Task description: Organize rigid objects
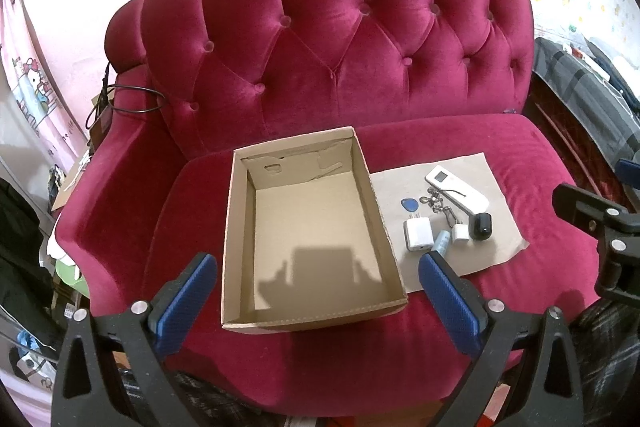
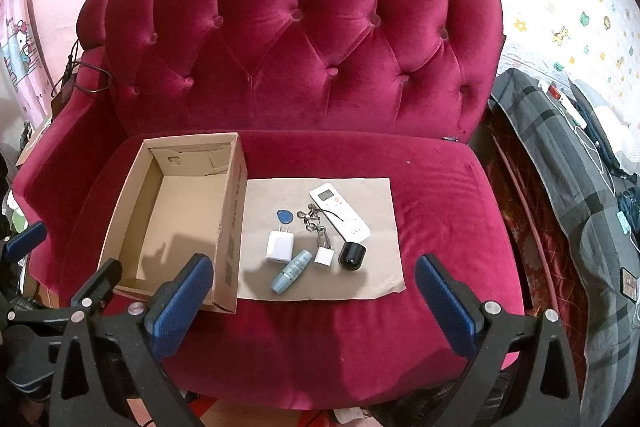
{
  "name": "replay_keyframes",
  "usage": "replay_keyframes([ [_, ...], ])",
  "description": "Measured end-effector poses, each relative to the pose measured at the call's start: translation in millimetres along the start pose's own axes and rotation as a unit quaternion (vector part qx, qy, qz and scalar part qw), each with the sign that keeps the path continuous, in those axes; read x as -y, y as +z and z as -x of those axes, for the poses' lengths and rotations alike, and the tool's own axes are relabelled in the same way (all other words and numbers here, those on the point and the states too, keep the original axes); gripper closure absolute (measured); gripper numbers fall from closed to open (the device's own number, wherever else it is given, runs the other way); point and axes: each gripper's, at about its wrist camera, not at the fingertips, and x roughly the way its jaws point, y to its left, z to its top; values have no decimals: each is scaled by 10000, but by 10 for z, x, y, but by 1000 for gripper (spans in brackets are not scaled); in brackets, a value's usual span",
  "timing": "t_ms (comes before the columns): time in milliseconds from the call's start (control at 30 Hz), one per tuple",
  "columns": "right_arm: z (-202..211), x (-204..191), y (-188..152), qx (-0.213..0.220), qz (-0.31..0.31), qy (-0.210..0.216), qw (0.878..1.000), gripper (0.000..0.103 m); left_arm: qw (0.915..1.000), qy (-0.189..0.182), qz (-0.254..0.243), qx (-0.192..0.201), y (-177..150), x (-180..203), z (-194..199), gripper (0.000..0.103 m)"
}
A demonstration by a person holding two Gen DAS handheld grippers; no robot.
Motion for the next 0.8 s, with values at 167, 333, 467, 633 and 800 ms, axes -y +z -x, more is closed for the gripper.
replay_keyframes([
  [167, 4, 9, -4, 6, 4, 6, 10000, 0, 10000, 30, -25, -25, 0, 10, -4, 0],
  [333, -8, -2, 2, 15, 7, 14, 10000, 0, 10000, 23, -15, -60, -3, 25, -33, 0],
  [467, -20, -17, 24, 30, 6, 31, 10000, 0, 10000, 43, -6, -50, -8, 23, -47, 0],
  [633, -33, -27, 26, 35, 19, 17, 10000, 0, 10000, 29, 40, -47, -25, 9, -65, 0],
  [800, -44, -38, 38, 35, 48, 36, 10000, 0, 10000, 21, 49, -49, -23, -7, -77, 0],
])
